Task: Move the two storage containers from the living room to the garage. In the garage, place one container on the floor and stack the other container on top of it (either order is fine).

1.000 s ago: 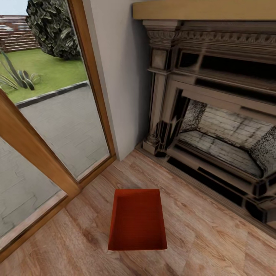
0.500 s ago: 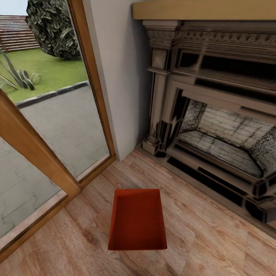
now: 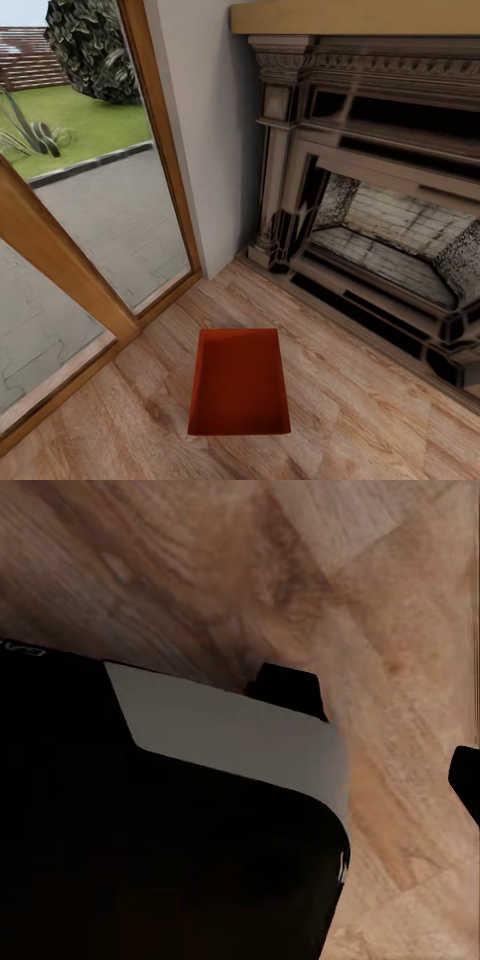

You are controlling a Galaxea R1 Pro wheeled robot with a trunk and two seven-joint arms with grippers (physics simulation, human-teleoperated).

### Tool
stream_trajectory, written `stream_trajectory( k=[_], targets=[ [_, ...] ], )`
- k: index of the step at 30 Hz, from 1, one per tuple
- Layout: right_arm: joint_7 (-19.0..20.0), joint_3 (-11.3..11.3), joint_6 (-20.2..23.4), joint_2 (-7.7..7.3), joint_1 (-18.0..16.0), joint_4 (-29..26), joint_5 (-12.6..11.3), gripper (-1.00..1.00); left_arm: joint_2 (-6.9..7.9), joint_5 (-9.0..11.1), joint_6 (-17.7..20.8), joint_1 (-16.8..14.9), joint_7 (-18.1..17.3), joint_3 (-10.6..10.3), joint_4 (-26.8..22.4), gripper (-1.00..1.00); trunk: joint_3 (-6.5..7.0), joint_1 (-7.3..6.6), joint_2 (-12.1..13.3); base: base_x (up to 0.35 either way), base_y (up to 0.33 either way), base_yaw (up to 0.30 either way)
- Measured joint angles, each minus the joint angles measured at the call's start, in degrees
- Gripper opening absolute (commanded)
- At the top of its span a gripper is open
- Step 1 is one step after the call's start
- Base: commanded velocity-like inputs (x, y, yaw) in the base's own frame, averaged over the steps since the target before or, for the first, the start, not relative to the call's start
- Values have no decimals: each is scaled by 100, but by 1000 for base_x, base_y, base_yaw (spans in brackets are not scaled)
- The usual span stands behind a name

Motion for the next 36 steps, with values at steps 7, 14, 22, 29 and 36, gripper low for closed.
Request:
stream_trajectory(
  k=[7, 14, 22, 29, 36],
  targets=[
    [-39, -190, 394, 198, -945, -469, -104, 100, 52, -15, 1315, -31, 390, 3, -2350, 100, 1, 0, 1, 0, 0, 0],
    [-88, -546, 458, 312, -1840, -468, -356, 100, -36, -27, 2881, -411, 509, -20, -3429, 100, 1, 0, 1, 0, 0, 0],
    [-94, -577, 354, 325, -2295, -462, -407, 100, -440, -382, 2819, -1609, 514, -76, -1928, 100, 0, 0, 0, 0, 0, 0],
    [-97, -617, -34, 313, -2428, 95, -428, 100, -648, -1498, 1687, -1780, 447, -64, -969, 100, -1, 0, 0, 0, 0, 0],
    [-95, -581, -579, 338, -2430, 349, -377, 100, -638, -1571, 1526, -1799, 435, -52, -825, 100, -1, 0, 0, 0, 0, 0]
  ],
)
